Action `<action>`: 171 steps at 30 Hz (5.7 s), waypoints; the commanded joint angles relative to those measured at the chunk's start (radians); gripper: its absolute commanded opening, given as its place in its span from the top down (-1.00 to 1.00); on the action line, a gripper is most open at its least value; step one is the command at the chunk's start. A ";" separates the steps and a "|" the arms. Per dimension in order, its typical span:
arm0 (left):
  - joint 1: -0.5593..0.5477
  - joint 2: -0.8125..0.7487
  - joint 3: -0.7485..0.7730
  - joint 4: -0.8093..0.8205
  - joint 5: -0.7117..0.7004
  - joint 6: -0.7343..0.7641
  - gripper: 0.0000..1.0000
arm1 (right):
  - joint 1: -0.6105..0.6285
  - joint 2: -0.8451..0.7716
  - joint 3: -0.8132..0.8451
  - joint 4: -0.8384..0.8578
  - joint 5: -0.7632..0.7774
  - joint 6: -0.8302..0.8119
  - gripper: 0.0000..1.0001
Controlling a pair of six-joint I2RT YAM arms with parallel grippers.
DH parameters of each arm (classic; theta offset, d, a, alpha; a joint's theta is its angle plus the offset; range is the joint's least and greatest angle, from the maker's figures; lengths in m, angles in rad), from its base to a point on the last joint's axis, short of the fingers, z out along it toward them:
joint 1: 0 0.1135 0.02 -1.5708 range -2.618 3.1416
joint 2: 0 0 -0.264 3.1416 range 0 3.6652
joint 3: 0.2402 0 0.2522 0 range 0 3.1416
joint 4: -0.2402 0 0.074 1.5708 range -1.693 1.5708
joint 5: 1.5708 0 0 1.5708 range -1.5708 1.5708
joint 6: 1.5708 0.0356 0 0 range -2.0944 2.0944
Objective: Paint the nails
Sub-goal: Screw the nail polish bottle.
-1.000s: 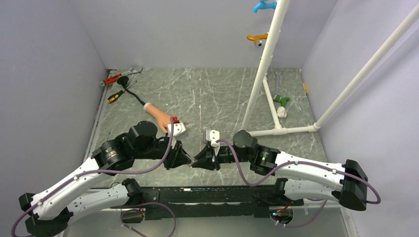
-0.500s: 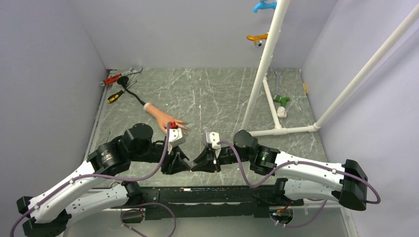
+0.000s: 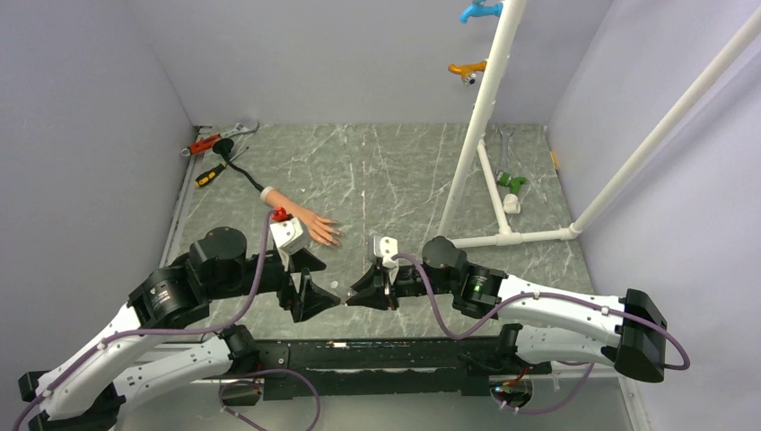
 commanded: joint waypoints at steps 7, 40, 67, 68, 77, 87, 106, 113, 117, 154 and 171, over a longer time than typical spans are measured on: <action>-0.005 0.050 0.021 -0.038 -0.111 -0.167 -0.56 | -0.001 0.020 0.051 -0.011 0.156 -0.012 1.00; -0.005 0.168 -0.020 -0.001 -0.098 -0.236 -0.03 | -0.001 -0.006 0.038 -0.012 0.168 -0.012 1.00; -0.011 0.167 -0.076 0.071 -0.013 -0.203 0.80 | -0.001 -0.013 0.035 -0.016 0.162 -0.012 1.00; -0.012 0.167 -0.070 0.071 0.006 -0.186 0.82 | -0.001 -0.014 0.034 -0.015 0.156 -0.012 1.00; -0.019 0.154 -0.060 0.094 0.142 -0.024 0.78 | -0.001 -0.032 0.022 0.014 0.050 -0.011 1.00; -0.020 0.144 -0.065 0.109 0.221 0.073 0.75 | -0.001 -0.028 0.023 0.016 -0.031 -0.017 1.00; -0.021 0.148 0.000 0.050 -0.002 -0.008 -0.55 | -0.001 -0.016 0.039 -0.006 0.032 -0.017 1.00; -0.020 0.203 0.140 -0.066 -0.139 -0.189 -0.37 | -0.001 0.010 0.061 -0.004 0.149 -0.013 1.00; -0.020 0.187 0.128 -0.100 -0.205 -0.201 -0.35 | -0.001 0.017 0.067 0.015 0.168 -0.004 1.00; -0.020 0.223 0.065 -0.116 -0.294 -0.287 0.36 | 0.015 0.053 0.080 0.088 0.218 0.020 1.00; -0.020 0.212 0.067 -0.096 -0.242 -0.204 0.78 | 0.015 0.051 0.080 0.076 0.180 0.011 1.00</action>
